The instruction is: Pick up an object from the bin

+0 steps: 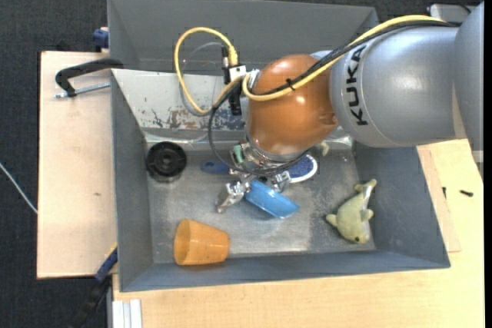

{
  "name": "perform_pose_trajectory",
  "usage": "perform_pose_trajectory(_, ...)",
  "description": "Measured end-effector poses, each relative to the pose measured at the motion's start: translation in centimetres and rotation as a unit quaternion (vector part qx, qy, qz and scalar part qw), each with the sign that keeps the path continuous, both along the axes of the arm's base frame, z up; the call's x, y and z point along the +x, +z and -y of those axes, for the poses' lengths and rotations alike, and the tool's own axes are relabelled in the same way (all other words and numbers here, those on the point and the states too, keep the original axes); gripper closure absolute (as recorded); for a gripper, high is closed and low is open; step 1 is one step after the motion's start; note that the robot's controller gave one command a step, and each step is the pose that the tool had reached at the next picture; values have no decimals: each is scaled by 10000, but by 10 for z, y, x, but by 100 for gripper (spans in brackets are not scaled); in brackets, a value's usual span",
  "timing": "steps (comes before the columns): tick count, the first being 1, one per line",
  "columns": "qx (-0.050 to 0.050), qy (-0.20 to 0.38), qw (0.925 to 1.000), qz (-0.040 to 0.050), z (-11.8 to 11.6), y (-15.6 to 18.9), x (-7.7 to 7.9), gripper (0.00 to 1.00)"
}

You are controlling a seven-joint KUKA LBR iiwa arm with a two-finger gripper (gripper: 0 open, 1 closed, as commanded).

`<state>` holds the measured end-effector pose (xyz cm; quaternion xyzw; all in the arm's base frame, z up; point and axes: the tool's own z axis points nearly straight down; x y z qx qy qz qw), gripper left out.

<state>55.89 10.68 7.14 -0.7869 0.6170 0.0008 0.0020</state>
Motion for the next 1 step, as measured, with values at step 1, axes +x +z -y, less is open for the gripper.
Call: perform_pose_trajectory(1, 7, 19, 10000, 61, -3, 7, 4, 100)
